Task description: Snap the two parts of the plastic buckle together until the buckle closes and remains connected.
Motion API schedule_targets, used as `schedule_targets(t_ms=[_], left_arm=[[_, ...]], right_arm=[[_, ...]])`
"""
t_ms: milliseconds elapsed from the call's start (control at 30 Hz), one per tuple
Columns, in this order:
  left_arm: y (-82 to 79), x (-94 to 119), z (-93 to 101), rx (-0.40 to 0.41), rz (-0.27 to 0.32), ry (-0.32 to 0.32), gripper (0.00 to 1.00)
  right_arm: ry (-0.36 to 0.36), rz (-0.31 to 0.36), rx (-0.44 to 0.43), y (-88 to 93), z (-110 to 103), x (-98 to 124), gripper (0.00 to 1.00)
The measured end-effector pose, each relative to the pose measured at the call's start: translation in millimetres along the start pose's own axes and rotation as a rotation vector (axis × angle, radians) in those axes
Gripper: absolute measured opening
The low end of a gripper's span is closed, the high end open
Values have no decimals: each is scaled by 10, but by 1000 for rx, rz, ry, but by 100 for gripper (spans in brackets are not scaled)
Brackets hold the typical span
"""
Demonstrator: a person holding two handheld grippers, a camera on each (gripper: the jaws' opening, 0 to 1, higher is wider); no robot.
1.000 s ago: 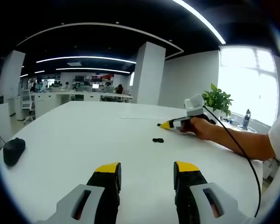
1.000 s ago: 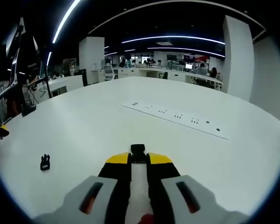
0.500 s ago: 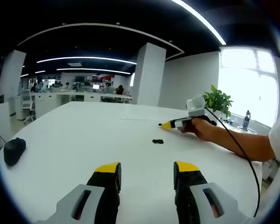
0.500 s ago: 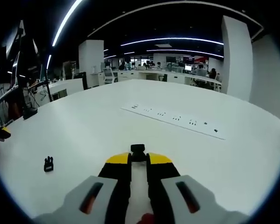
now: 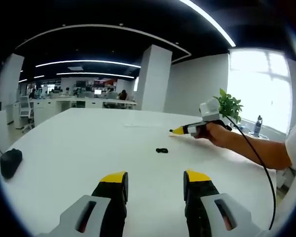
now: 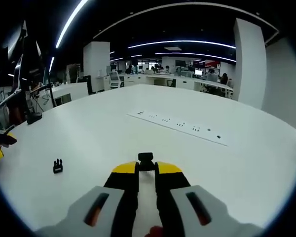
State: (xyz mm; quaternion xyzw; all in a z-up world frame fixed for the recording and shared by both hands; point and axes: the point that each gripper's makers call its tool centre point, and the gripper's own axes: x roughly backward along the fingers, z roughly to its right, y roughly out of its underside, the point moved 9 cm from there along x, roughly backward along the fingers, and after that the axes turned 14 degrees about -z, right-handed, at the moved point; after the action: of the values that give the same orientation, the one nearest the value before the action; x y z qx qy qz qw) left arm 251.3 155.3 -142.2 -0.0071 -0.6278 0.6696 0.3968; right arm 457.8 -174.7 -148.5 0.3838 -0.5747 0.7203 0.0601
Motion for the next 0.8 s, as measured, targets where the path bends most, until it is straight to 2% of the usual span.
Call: schedule_targets(t_ms=[167, 800], left_arm=[[-26, -40, 28, -7, -3, 9, 45], [-44, -229, 134, -21, -49, 50, 44]], right_arm=[[9, -6, 6, 84, -23, 116, 13], [-30, 3, 55, 328, -269, 644, 13]])
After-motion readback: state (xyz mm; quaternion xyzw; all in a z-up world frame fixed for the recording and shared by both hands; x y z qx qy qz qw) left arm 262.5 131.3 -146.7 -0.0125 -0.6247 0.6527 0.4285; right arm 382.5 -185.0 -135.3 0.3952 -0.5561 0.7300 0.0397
